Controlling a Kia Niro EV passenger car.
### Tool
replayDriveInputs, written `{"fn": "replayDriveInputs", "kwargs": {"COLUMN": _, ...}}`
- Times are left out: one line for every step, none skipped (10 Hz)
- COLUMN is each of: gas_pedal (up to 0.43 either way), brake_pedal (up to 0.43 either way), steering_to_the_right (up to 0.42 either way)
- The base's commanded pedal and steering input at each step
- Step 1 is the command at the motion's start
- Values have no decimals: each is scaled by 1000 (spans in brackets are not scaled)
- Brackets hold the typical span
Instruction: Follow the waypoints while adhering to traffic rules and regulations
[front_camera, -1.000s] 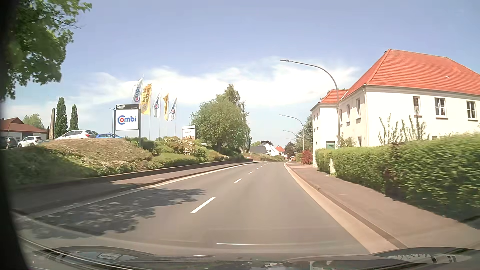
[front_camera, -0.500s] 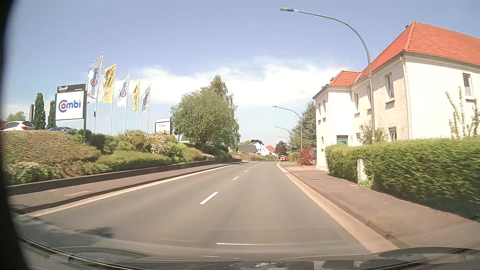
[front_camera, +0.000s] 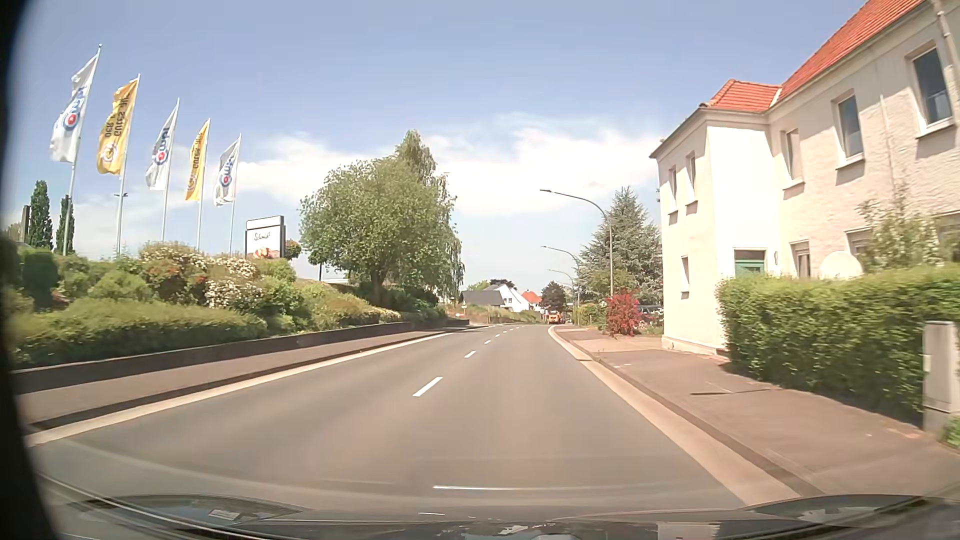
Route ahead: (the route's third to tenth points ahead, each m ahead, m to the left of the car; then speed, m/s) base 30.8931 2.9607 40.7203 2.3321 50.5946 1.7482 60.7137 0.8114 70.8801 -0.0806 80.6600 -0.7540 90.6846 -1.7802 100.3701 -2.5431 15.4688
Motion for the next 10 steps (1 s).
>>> {"fn": "replayDriveInputs", "kwargs": {"gas_pedal": 130, "brake_pedal": 0, "steering_to_the_right": 8}}
{"fn": "replayDriveInputs", "kwargs": {"gas_pedal": 138, "brake_pedal": 0, "steering_to_the_right": 8}}
{"fn": "replayDriveInputs", "kwargs": {"gas_pedal": 138, "brake_pedal": 0, "steering_to_the_right": 8}}
{"fn": "replayDriveInputs", "kwargs": {"gas_pedal": 138, "brake_pedal": 0, "steering_to_the_right": 8}}
{"fn": "replayDriveInputs", "kwargs": {"gas_pedal": 138, "brake_pedal": 0, "steering_to_the_right": 7}}
{"fn": "replayDriveInputs", "kwargs": {"gas_pedal": 130, "brake_pedal": 0, "steering_to_the_right": 7}}
{"fn": "replayDriveInputs", "kwargs": {"gas_pedal": 130, "brake_pedal": 0, "steering_to_the_right": 6}}
{"fn": "replayDriveInputs", "kwargs": {"gas_pedal": 130, "brake_pedal": 0, "steering_to_the_right": 6}}
{"fn": "replayDriveInputs", "kwargs": {"gas_pedal": 130, "brake_pedal": 0, "steering_to_the_right": 6}}
{"fn": "replayDriveInputs", "kwargs": {"gas_pedal": 138, "brake_pedal": 0, "steering_to_the_right": 5}}
